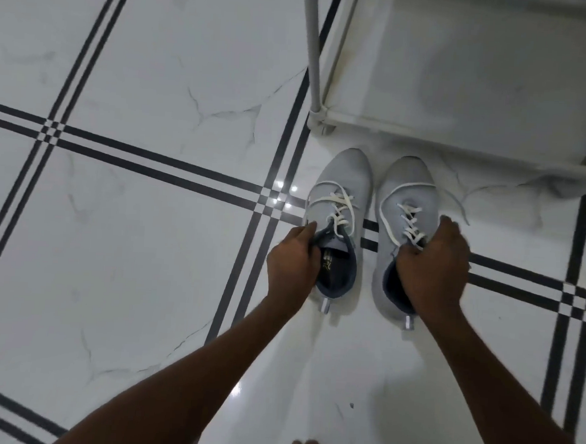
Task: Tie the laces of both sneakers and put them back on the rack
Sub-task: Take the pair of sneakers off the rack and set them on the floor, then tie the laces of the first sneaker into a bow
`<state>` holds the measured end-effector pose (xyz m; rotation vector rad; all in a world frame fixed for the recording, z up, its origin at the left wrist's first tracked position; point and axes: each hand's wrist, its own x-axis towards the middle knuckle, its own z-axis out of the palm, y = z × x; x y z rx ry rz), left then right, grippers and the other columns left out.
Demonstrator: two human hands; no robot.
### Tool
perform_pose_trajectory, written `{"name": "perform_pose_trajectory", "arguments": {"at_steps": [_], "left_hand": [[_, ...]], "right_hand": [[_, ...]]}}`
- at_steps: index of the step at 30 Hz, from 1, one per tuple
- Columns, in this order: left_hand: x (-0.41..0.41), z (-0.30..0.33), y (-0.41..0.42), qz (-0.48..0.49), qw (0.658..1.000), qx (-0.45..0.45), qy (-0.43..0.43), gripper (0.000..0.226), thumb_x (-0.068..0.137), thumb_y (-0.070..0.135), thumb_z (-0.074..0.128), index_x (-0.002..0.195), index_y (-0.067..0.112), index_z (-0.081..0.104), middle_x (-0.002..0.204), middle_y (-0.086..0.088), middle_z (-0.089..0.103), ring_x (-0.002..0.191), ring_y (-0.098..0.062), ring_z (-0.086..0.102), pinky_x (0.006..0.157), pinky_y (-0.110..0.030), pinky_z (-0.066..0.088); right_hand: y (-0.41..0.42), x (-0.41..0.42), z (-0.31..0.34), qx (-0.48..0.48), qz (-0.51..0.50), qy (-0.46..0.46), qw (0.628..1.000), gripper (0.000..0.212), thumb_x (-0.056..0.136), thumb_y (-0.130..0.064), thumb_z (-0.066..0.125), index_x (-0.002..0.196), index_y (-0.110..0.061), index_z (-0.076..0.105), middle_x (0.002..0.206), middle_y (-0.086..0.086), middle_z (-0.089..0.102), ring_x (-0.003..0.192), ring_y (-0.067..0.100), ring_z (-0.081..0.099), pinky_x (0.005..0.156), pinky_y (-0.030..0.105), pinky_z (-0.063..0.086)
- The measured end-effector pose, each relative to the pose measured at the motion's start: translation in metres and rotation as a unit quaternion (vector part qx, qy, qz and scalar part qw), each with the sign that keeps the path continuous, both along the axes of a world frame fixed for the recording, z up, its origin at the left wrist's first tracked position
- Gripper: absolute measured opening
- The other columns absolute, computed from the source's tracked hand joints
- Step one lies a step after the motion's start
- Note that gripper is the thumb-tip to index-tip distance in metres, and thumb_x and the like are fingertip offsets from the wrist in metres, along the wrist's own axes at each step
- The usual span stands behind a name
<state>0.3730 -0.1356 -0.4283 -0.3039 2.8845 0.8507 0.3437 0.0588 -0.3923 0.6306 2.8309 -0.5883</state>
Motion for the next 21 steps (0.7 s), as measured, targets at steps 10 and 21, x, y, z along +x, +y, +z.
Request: {"name": "perform_pose_trajectory", "arguments": {"at_steps": [10,21], "left_hand": [[-0.018,0.009,-0.06,-0.074,0.996,-0.02,-0.035,0.044,0.091,0.056,0.052,0.119,0.025,0.066,0.106,0.0,0.074,0.091,-0.018,0.069,0.074,-0.03,0.054],[-0.09,0.053,-0.095,-0.253,0.911,-0.16,-0.283,0.015,0.087,0.033,0.07,0.092,0.021,0.078,0.071,0.009,0.073,0.063,0.001,0.065,0.075,-0.025,0.054]], "right_hand": [[-0.069,-0.003,0.015,-0.094,0.173,0.072,0.978,0.044,0.081,0.005,0.059,0.124,-0.006,0.062,0.122,0.019,0.064,0.117,0.041,0.057,0.094,0.046,0.049],[-0.053,-0.031,-0.005,0.062,0.206,-0.033,0.976,0.029,0.079,-0.03,0.066,0.076,-0.002,0.071,0.08,0.02,0.068,0.097,0.042,0.056,0.084,0.042,0.047]]}}
